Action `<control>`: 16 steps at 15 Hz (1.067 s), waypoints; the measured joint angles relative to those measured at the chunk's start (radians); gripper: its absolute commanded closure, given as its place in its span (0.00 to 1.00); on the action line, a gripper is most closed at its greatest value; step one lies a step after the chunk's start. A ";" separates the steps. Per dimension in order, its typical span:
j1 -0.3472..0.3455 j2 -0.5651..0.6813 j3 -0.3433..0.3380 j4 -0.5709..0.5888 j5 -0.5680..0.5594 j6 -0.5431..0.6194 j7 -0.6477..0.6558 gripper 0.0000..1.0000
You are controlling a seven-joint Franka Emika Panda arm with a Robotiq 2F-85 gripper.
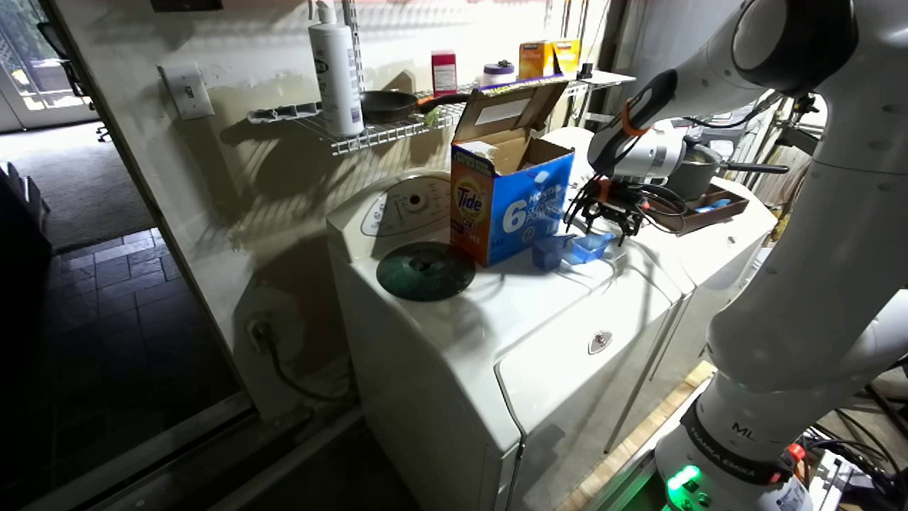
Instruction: Use the light blue scoop to scoop up some objects from the blue bowl
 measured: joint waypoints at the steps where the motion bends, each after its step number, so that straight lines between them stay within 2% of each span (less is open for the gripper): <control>1: 0.001 0.004 0.000 0.006 0.004 -0.004 0.002 0.39; 3: 0.002 0.012 0.000 0.015 0.007 -0.012 0.007 0.54; 4: 0.003 0.017 -0.001 0.019 0.008 -0.014 0.010 0.40; 5: 0.004 0.021 -0.001 0.022 0.008 -0.018 0.012 0.15; 6: 0.005 0.024 -0.003 0.024 0.008 -0.022 0.014 0.14; 8: 0.008 0.029 -0.005 0.029 0.009 -0.035 0.017 0.01; 10: 0.009 0.030 -0.006 0.036 0.015 -0.051 0.017 0.00; 11: 0.009 0.030 -0.006 0.038 0.020 -0.057 0.017 0.09; 12: 0.009 0.030 -0.006 0.040 0.024 -0.063 0.017 0.27; 13: 0.009 0.030 -0.006 0.043 0.028 -0.070 0.017 0.29; 16: 0.009 0.030 -0.006 0.048 0.034 -0.083 0.017 0.50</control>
